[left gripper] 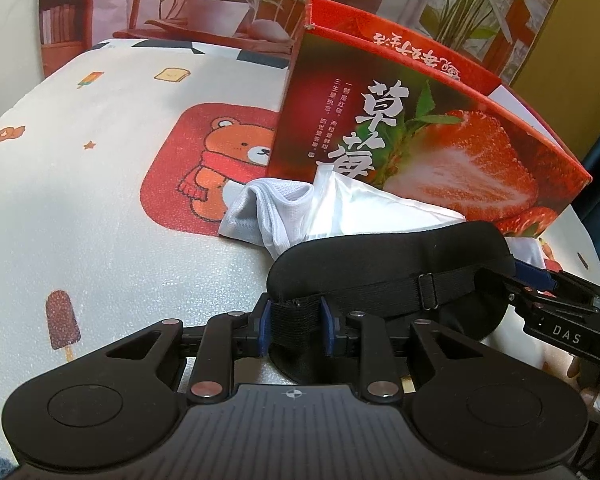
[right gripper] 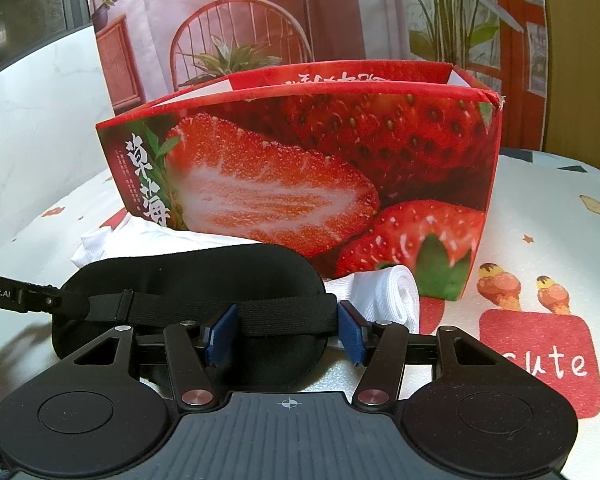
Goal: Organize soft objects
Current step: 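Close both grippers on the black eye mask strap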
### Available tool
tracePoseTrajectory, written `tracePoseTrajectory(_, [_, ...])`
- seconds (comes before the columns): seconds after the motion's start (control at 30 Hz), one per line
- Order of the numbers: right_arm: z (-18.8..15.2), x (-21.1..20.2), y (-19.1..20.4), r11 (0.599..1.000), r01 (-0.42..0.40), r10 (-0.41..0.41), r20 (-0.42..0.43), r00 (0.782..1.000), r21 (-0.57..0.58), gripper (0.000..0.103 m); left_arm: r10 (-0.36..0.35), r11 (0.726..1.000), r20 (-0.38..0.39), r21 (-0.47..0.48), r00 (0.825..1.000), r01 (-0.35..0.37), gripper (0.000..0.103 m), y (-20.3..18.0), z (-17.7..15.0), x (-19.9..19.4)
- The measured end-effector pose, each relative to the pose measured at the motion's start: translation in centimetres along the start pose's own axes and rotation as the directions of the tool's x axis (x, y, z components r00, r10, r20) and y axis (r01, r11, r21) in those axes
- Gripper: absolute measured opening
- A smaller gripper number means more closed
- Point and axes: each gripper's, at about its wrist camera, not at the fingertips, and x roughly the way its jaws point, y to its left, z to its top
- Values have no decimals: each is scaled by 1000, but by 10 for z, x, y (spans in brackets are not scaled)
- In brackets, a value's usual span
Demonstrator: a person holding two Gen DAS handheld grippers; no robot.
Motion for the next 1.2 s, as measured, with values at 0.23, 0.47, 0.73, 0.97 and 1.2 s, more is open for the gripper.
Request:
tracePoseTrajectory(0.23, [0,2,-2,1000,-16,16,-15,1000,20,54,-1,1000,0,-2,1000,1,28,0,0,0])
tracePoseTrajectory(0.47, [5,0,-13,994,-69,73,-41,997,83,55,1,1000,0,0,1000,-1,28,0,0,0])
tracePoseTrajectory(0.73, [7,4,-9,995,-68,72,-55,996,72,62,0,1000,1,1,1000,0,28,0,0,0])
tracePoseTrajectory(0.97, [12,-3,-4,996,-79,82,-57,995,52,50,-3,1000,-1,-1,1000,3,28,1,0,1])
tracePoseTrajectory(1.2, [17,-21,-7,992,-105,106,-21,994,71,42,-5,1000,0,0,1000,5,28,1,0,0])
